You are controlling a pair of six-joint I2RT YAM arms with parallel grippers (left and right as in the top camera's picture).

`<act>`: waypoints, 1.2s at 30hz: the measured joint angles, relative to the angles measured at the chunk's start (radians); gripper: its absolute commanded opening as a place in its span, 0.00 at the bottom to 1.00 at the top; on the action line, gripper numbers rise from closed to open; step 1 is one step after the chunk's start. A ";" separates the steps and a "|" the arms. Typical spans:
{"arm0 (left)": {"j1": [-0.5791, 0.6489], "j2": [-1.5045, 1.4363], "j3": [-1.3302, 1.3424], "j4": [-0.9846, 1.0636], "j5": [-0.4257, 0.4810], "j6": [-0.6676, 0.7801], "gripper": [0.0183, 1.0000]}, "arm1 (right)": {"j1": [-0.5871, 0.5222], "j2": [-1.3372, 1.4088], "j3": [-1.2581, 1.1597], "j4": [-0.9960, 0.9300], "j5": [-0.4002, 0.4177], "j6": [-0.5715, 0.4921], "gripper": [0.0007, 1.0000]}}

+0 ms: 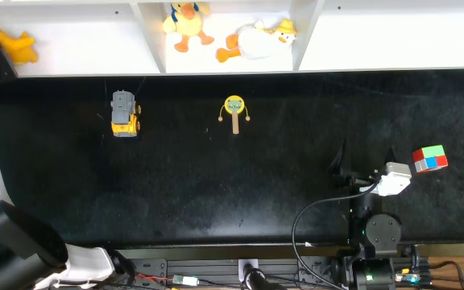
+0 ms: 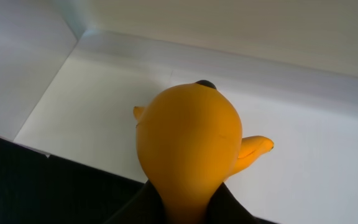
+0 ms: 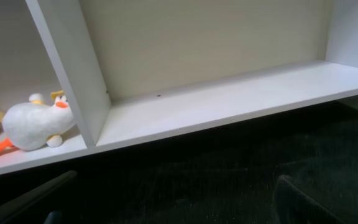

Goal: Store Toys

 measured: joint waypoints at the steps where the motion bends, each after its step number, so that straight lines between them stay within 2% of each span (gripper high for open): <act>1: 0.000 0.002 0.000 0.007 -0.002 -0.005 0.17 | 0.000 0.000 0.000 0.000 0.000 0.000 0.99; 34: -0.042 0.099 0.015 0.069 -0.016 -0.026 0.23 | 0.000 0.000 0.000 0.000 0.000 0.000 1.00; 35: -0.042 0.099 0.015 0.070 -0.016 -0.026 0.24 | 0.000 0.000 0.000 0.000 0.000 0.000 1.00; 36: -0.042 0.099 0.015 0.071 -0.017 -0.026 0.32 | 0.000 0.000 0.000 0.000 0.000 0.000 1.00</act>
